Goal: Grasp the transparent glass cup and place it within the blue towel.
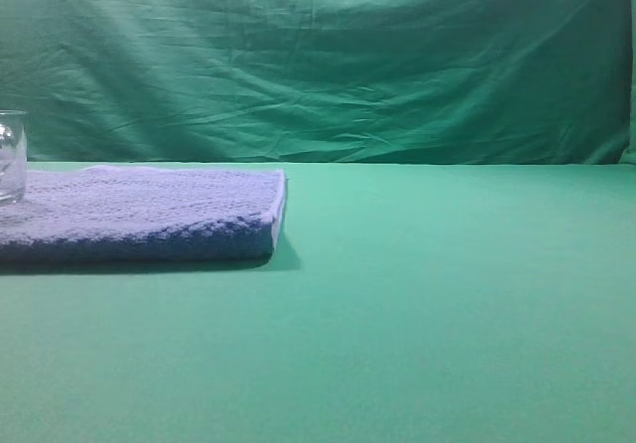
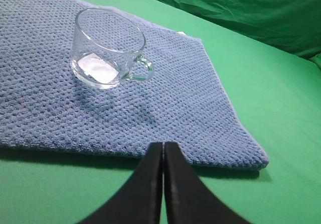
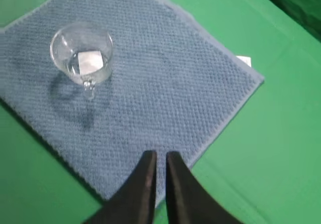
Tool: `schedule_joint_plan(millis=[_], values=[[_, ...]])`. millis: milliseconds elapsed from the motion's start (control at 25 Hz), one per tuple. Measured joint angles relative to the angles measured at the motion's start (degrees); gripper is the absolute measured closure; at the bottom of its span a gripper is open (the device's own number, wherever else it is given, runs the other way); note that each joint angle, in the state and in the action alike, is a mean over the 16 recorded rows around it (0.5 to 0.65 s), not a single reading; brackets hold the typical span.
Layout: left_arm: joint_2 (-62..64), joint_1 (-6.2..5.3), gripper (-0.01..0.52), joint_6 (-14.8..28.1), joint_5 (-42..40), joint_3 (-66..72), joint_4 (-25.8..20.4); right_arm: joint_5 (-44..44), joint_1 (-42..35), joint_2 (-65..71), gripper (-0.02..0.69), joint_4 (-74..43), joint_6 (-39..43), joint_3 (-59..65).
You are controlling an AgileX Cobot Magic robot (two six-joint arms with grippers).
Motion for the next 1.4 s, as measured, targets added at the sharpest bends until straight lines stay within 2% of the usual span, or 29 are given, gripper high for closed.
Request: schedule_joint_plan(millis=[680,1040,1400], values=[[0.0,0.00,0.514,0.0,0.0,0.0,0.0,-4.7,0.0,-30.1,0.604,0.3,1.6,38.7],[0.0,0.00,0.514,0.0,0.0,0.0,0.0,-16.0,0.0,-35.0,0.604,0.4,2.9,56.2],[0.0,0.00,0.514,0.0,0.0,0.0,0.0,-30.7,-0.4,-39.4,0.604,0.2,4.6,68.5]])
